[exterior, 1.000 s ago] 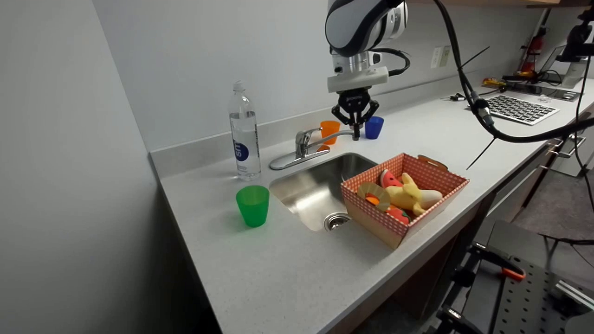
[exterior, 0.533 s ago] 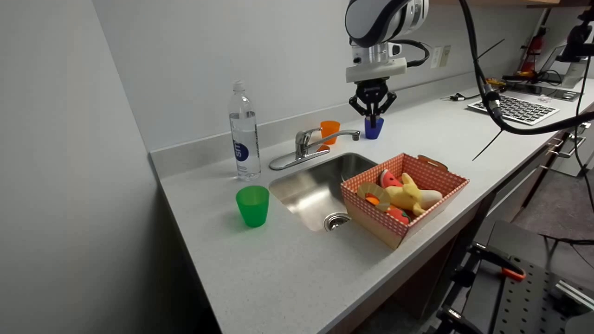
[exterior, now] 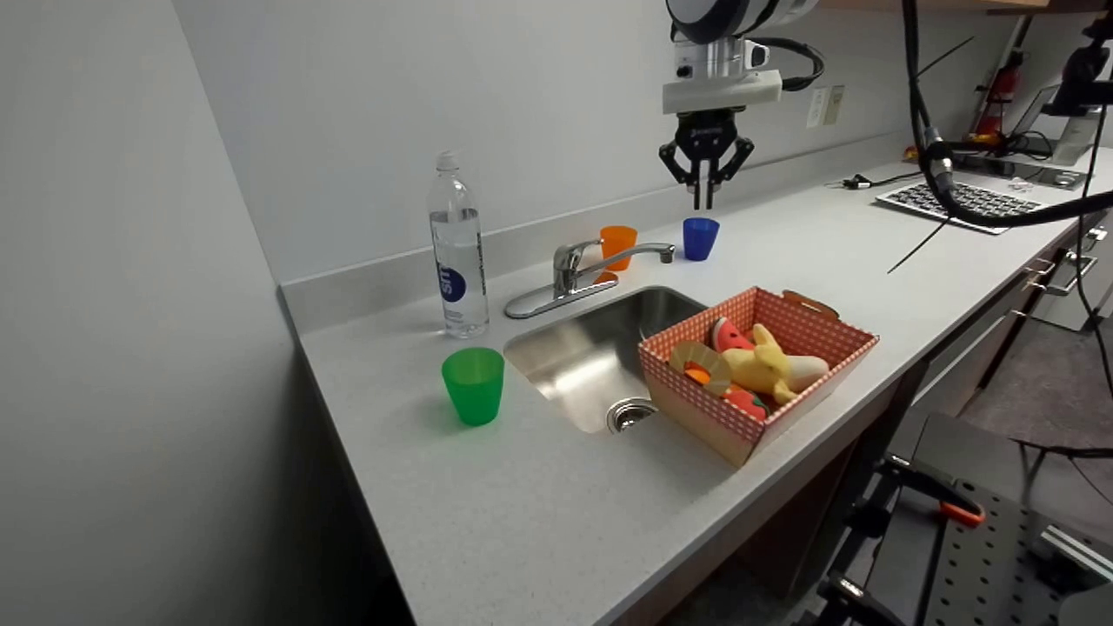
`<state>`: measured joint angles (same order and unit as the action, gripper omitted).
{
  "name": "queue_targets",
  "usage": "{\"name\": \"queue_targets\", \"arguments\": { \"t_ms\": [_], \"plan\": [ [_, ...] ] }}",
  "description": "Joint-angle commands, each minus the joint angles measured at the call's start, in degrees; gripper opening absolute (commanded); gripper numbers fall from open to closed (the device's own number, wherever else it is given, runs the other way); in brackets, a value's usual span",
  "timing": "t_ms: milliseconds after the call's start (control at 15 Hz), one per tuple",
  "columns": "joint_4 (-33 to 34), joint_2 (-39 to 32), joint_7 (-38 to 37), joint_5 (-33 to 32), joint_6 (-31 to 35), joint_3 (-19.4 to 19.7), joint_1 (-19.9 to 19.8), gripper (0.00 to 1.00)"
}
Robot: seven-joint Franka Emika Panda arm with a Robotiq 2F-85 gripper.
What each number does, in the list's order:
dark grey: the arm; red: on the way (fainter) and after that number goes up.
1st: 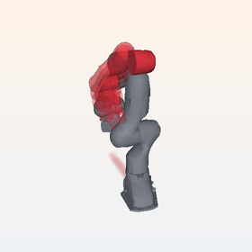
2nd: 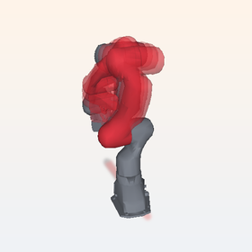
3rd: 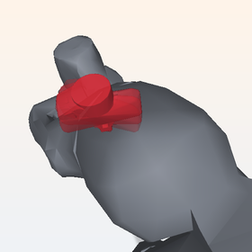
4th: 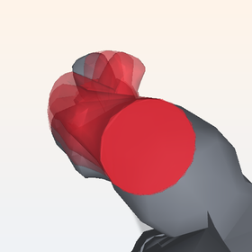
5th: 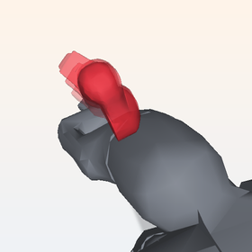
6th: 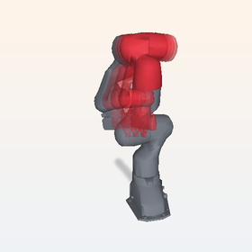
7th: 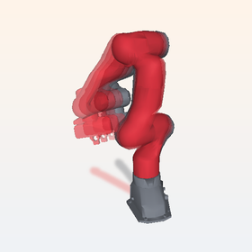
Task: Turn the tap to the right
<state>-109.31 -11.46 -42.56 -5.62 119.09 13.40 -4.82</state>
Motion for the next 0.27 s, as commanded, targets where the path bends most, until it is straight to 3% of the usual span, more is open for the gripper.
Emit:
{"name": "queue_targets", "arguments": {
  "t_ms": [0,200],
  "plan": [
    [0.1,0.4,0.1,-0.1,-0.2,-0.8,-0.7,0.25],
    [0.1,0.5,0.3,-0.1,-0.2,-0.8,-0.7,0.28]
  ]
}}
